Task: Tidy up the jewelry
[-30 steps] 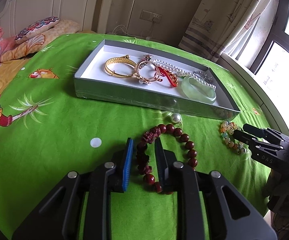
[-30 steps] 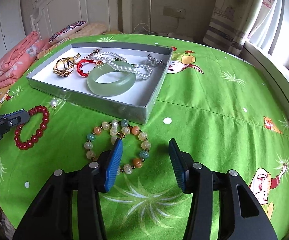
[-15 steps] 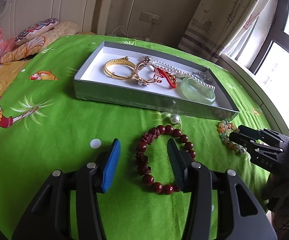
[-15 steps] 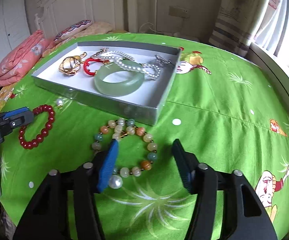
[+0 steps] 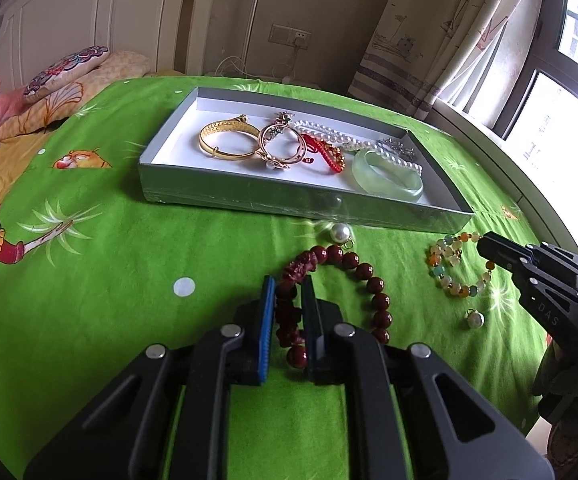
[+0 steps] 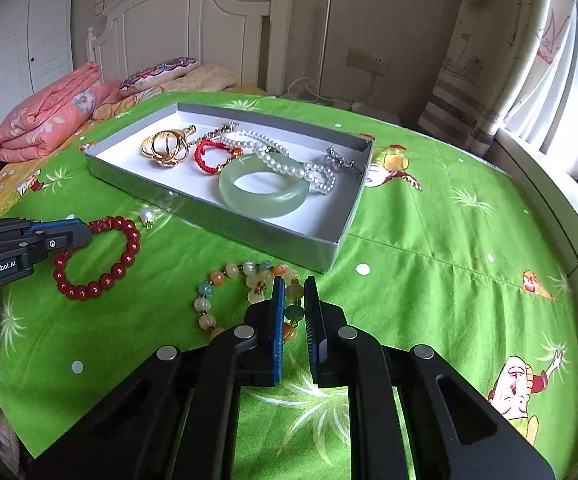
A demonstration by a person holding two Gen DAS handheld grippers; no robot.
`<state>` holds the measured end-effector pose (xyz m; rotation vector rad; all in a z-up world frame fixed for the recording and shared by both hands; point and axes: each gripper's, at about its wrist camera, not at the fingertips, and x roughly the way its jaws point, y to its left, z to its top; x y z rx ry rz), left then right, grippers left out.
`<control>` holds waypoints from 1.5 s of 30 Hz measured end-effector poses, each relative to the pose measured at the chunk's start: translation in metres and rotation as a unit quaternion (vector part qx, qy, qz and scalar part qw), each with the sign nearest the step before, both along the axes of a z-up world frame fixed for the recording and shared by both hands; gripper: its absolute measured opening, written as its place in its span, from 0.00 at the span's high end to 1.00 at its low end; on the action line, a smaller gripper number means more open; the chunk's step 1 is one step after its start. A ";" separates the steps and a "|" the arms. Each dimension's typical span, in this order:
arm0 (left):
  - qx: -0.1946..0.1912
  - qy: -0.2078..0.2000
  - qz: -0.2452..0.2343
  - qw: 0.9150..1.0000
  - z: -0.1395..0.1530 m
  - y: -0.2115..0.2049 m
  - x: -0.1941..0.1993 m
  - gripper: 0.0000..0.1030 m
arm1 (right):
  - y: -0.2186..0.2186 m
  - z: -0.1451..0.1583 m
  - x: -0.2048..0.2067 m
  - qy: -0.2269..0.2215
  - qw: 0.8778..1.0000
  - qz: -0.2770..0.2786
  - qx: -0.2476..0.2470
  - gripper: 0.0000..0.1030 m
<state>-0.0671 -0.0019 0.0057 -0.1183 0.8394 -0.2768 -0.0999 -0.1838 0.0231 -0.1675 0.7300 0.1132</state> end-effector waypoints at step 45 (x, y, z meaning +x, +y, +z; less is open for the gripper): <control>0.119 0.018 -0.042 0.992 -0.001 -0.001 -0.020 0.25 | -0.007 0.047 -0.032 -0.113 0.992 -0.005 0.061 0.88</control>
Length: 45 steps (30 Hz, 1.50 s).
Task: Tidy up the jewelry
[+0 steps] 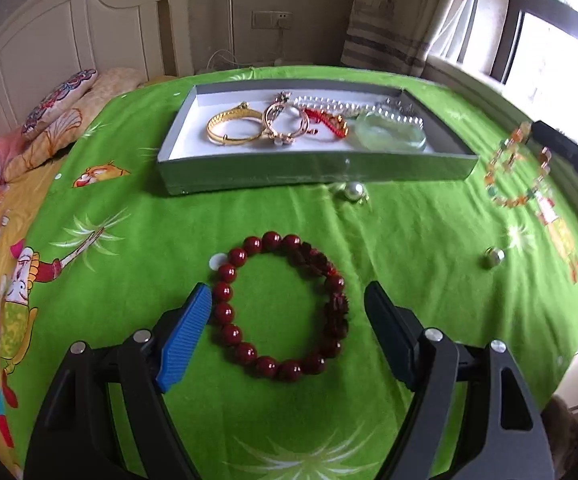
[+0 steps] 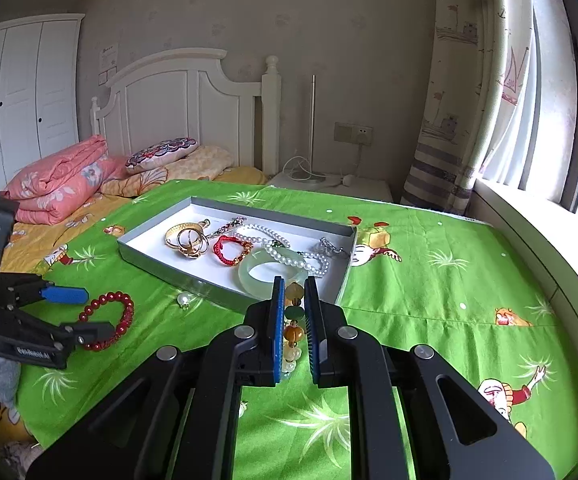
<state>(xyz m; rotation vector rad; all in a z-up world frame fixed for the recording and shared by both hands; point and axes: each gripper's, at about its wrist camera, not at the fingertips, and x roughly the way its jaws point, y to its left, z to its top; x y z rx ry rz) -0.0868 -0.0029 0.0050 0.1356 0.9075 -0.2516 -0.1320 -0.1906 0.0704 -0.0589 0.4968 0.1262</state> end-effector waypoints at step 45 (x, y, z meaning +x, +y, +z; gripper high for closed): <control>-0.074 -0.100 -0.002 0.992 0.125 0.003 0.118 1.00 | 0.041 0.011 0.101 0.030 0.997 0.073 0.017 0.88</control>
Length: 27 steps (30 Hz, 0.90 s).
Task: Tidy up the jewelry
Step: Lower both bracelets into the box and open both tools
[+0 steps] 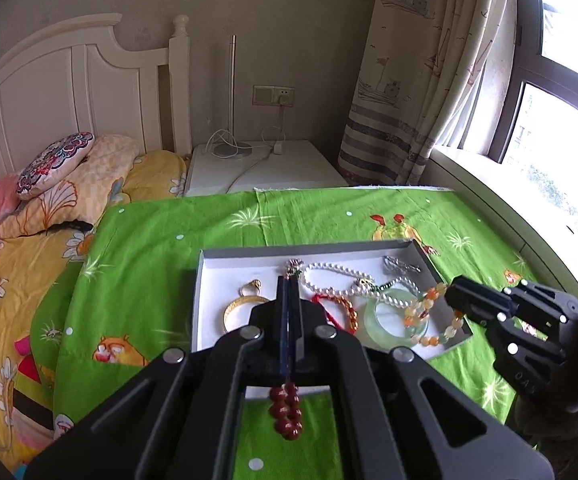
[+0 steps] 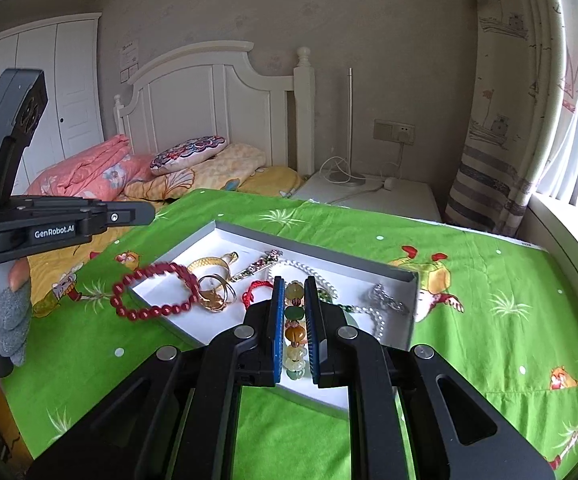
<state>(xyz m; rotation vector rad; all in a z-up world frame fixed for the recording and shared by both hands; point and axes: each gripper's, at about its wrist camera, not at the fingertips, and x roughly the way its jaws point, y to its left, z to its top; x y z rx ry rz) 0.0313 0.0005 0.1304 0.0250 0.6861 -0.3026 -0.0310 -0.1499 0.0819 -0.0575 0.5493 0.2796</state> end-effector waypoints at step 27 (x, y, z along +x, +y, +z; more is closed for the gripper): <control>0.030 -0.023 0.097 0.995 -0.065 0.031 -0.036 0.02 | -0.013 -0.009 0.007 0.072 0.993 0.005 0.096 0.32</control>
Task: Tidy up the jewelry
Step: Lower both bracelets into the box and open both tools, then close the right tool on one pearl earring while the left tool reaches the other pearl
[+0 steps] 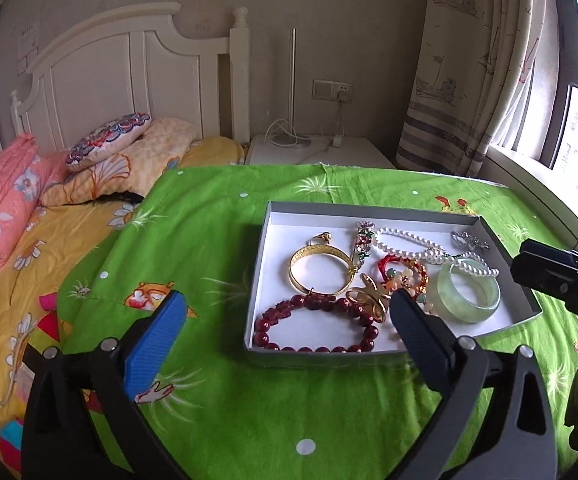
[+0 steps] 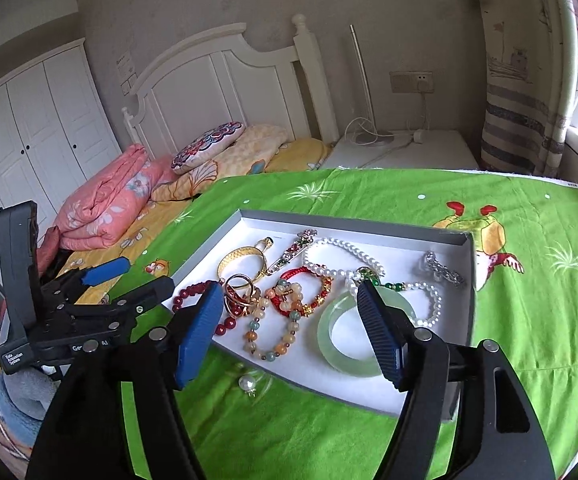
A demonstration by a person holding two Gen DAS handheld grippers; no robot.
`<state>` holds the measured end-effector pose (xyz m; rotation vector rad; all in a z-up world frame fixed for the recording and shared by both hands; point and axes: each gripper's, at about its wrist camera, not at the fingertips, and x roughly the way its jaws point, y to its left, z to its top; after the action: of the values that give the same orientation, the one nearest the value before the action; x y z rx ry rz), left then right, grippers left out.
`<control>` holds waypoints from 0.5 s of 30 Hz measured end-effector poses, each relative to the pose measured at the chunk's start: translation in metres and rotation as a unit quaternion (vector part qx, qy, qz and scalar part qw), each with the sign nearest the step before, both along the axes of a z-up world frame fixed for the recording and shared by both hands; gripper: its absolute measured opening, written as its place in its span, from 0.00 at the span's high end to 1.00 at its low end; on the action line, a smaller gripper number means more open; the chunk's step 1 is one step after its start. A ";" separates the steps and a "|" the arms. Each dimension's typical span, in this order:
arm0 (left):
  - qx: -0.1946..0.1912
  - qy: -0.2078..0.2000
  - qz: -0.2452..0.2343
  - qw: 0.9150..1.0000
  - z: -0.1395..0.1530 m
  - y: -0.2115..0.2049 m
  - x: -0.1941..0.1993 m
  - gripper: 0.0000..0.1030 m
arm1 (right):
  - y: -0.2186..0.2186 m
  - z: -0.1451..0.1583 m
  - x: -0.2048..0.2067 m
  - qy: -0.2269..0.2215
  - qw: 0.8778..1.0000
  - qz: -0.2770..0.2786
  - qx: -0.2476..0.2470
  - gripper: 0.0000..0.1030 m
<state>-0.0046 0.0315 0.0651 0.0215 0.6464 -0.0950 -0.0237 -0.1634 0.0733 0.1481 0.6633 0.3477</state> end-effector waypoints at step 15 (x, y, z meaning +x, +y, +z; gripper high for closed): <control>-0.032 0.079 -0.029 0.996 -0.037 -0.020 -0.058 0.02 | -0.019 -0.020 -0.091 0.012 0.996 0.008 -0.086 0.20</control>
<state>-0.0630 0.0111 0.0286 -0.0306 0.8014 -0.1741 -0.1145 -0.1822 0.0529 -0.0168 0.7146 0.3031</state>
